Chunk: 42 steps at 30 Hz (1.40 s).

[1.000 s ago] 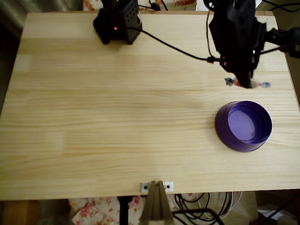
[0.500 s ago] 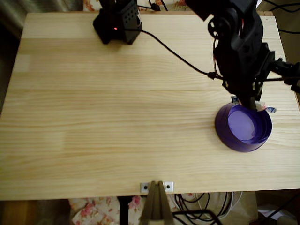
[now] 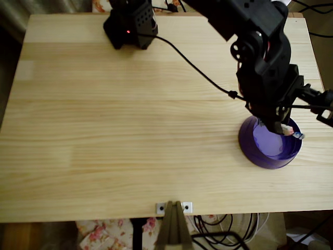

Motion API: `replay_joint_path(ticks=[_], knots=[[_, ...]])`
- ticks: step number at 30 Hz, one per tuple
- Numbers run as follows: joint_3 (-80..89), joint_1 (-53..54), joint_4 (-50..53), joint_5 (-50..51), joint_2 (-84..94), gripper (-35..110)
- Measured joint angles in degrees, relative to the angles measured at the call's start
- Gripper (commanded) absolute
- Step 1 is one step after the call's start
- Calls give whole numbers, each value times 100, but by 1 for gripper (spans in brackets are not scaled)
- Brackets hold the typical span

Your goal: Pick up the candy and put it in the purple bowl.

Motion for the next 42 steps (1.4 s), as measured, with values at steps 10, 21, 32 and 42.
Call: replay_joint_path(ticks=[10, 21, 32, 42], knots=[[-53, -18, 0, 0, -70, 11], [-53, -44, 26, -62, -70, 17], [18, 167, 123, -105, 431, 0], [70, 861, 1758, 44, 1679, 0]])
